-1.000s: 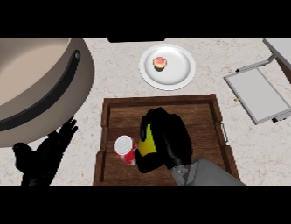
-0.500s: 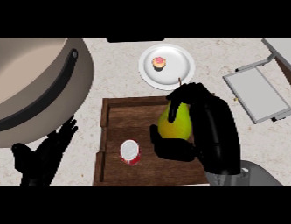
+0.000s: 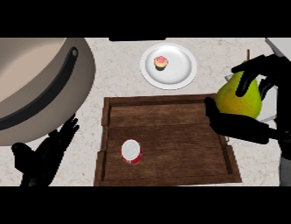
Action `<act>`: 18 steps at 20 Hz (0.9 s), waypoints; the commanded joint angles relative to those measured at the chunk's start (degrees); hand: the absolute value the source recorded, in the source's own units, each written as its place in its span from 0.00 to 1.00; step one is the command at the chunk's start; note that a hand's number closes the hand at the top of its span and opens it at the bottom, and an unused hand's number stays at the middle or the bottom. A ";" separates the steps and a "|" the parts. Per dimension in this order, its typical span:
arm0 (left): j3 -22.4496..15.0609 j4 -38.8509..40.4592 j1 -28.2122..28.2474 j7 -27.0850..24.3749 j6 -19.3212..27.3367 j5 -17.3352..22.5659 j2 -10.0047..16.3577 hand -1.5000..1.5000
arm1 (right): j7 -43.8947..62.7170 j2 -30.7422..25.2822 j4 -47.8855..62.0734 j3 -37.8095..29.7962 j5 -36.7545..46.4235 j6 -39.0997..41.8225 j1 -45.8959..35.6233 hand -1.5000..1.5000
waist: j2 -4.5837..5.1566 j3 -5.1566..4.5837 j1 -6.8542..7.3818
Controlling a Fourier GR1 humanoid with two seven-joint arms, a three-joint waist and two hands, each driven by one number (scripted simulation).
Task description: Pick the pear from the tray and place it in the tiered shelf
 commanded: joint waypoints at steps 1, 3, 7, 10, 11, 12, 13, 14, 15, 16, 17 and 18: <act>10.52 1.35 -9.38 -0.98 1.91 0.83 2.57 0.50 | 1.64 -4.93 -1.97 -7.80 -3.94 3.71 0.99 1.00 | 0.07 0.66 -0.33; 10.26 0.52 -9.13 -0.61 0.93 1.39 3.22 0.50 | 1.05 -6.64 -0.54 -11.71 -5.52 3.68 2.75 1.00 | 0.19 0.71 0.02; 9.53 0.67 -9.47 -0.02 1.98 1.09 2.46 0.50 | -1.25 -9.41 0.73 -17.86 -11.16 5.22 3.92 1.00 | 0.20 0.76 0.36; 10.05 0.86 -10.55 0.14 3.43 0.83 2.08 0.50 | -4.69 -10.04 3.04 -23.42 -14.18 3.15 5.05 1.00 | 0.36 0.84 0.24; 9.44 0.69 -9.54 -0.76 2.43 0.66 2.54 0.50 | -6.31 -10.78 2.44 -24.59 -14.07 2.93 8.51 1.00 | 0.23 0.85 -0.03; 9.63 0.83 -8.75 -1.86 1.28 1.51 2.53 0.50 | -6.86 -11.94 4.09 -27.36 -16.54 4.08 7.63 1.00 | 0.26 0.79 0.41; 8.19 0.84 -9.82 -0.32 2.34 0.47 1.69 0.50 | -8.67 -11.81 3.99 -28.13 -16.78 3.53 9.06 1.00 | 0.28 0.80 0.38; 8.89 2.05 -9.83 -0.87 1.85 0.97 1.81 0.50 | -11.00 -11.71 6.78 -29.31 -16.98 2.67 9.26 1.00 | 0.51 0.80 0.82; 9.45 0.15 -9.50 -0.59 1.70 1.60 2.63 0.50 | -12.17 -13.01 7.00 -31.96 -18.91 3.56 10.42 1.00 | 0.29 0.85 0.44; 8.41 1.69 -9.49 -1.55 2.00 0.28 1.95 0.50 | -14.26 -12.39 8.05 -32.34 -19.43 3.11 11.39 1.00 | 0.41 0.82 0.70; 9.18 1.08 -11.03 0.15 2.22 0.70 2.60 0.50 | -14.18 -11.95 7.43 -32.16 -19.34 3.10 12.06 1.00 | 0.35 0.81 0.56; 8.48 -0.77 -10.88 0.87 3.05 0.82 1.94 0.50 | -17.77 -13.25 11.07 -34.37 -20.56 3.54 12.56 1.00 | 0.46 0.90 0.88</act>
